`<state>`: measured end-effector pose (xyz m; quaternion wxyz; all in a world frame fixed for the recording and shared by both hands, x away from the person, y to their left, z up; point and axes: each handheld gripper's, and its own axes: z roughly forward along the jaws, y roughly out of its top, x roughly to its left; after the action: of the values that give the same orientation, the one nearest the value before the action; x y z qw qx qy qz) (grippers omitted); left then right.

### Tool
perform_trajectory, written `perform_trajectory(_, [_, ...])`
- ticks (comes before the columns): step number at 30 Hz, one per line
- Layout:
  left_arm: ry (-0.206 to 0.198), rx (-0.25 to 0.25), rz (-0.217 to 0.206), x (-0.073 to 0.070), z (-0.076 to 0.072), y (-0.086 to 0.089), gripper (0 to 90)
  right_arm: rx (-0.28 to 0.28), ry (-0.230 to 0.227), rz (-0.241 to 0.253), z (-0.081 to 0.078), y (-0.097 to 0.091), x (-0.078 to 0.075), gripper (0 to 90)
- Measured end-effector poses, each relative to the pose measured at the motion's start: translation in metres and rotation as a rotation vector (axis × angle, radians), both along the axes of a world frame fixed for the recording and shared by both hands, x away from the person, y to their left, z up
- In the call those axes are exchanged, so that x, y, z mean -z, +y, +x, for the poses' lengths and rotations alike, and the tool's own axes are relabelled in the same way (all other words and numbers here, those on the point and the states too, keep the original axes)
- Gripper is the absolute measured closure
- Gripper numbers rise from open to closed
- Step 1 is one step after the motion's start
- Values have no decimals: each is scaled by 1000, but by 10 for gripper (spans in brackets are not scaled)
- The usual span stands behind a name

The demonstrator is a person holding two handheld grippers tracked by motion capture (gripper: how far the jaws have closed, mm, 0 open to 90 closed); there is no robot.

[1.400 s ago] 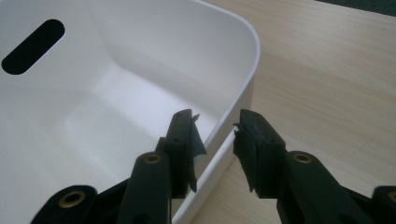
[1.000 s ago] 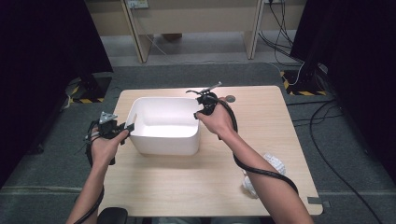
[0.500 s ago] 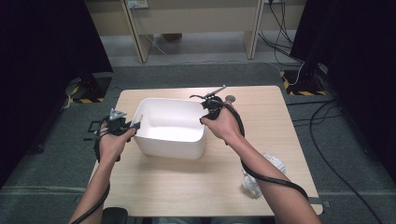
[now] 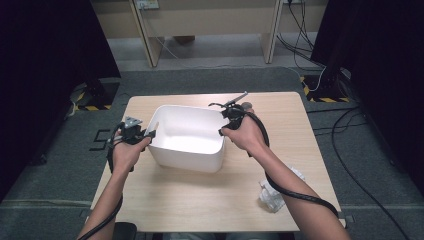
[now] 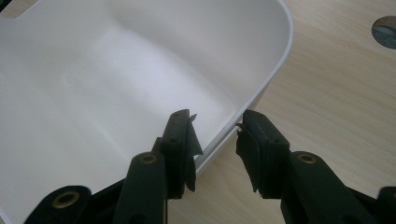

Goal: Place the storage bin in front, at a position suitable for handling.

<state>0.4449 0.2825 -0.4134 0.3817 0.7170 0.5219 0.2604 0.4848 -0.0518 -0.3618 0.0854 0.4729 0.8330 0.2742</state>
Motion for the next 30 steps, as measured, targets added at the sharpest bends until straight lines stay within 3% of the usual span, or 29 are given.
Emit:
perform_trajectory(2, [-1, 1, 0, 0, 0, 0, 705, -4, -2, 3, 1, -1, -1, 626])
perform_trajectory(4, [-2, 3, 5, 0, 0, 0, 705, 16, -44, 28, 3, -5, -12, 591])
perform_trajectory(9, [-6, -2, 17, 0, 0, -3, 709, 32, -153, 21, 24, -12, -27, 540])
perform_trajectory(13, [-10, 1, 23, 0, -3, -6, 705, 44, -112, 14, 34, -14, -20, 548])
perform_trajectory(15, [-5, 5, 31, -1, -7, -10, 701, 49, -75, 30, 31, -13, -14, 569])
perform_trajectory(18, [4, 20, 37, -2, -15, -21, 681, 50, -55, 8, 27, -13, -7, 591])
perform_trajectory(22, [3, 33, 38, -4, -26, -32, 646, 73, -69, -43, 26, -17, -3, 640])
perform_trajectory(23, [-2, 37, 26, -5, -30, -39, 647, 90, -62, -59, 27, -22, -2, 713])
perform_trajectory(25, [-3, 46, 29, -6, -31, -45, 648, 96, -72, -77, 30, -26, 0, 756])
perform_trajectory(30, [8, 70, 23, -6, -27, -57, 657, 141, -87, -77, 41, -37, 1, 816])
